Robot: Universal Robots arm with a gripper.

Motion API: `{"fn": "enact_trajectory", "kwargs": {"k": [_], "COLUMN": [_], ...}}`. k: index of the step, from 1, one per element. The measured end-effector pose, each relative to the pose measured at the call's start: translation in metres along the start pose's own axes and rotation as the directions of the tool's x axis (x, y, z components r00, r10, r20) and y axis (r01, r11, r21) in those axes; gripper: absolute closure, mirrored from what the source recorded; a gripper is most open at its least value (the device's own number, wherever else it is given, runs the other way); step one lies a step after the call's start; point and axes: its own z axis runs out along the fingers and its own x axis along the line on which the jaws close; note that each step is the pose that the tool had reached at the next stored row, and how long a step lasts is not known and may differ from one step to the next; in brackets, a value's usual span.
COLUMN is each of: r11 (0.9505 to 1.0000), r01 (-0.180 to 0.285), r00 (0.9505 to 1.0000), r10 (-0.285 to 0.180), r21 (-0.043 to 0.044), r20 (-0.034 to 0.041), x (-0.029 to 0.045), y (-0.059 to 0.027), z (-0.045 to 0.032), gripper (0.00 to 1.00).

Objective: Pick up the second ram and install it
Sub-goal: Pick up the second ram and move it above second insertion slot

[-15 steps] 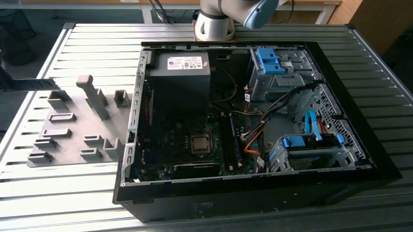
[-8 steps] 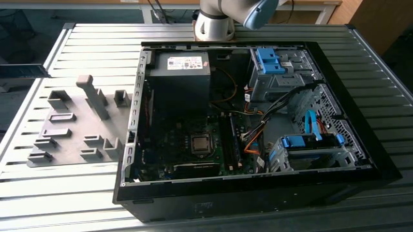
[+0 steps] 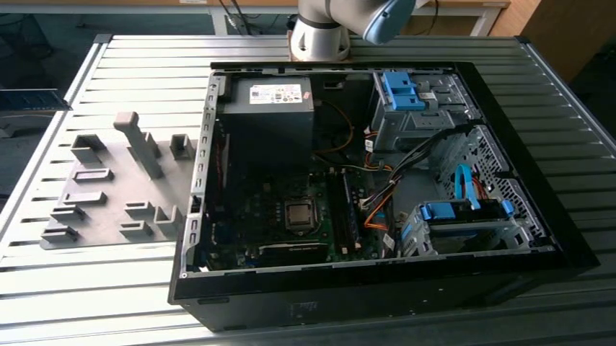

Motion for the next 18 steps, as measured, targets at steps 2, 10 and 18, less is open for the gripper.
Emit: {"fn": "enact_trajectory", "kwargs": {"k": [2, 10, 18], "r11": [1.0000, 1.0000, 1.0000], "r01": [0.000, 0.000, 0.000], "r00": [1.0000, 1.0000, 1.0000], "r10": [0.000, 0.000, 0.000], "r21": [-0.0001, -0.0002, 0.0000], "r20": [0.0000, -0.0001, 0.0000], "x": [0.0000, -0.0002, -0.0005], "y": [0.0000, -0.0167, -0.0460], "z": [0.0000, -0.0006, -0.0013], "gripper": [0.86, 0.86, 0.86]}}
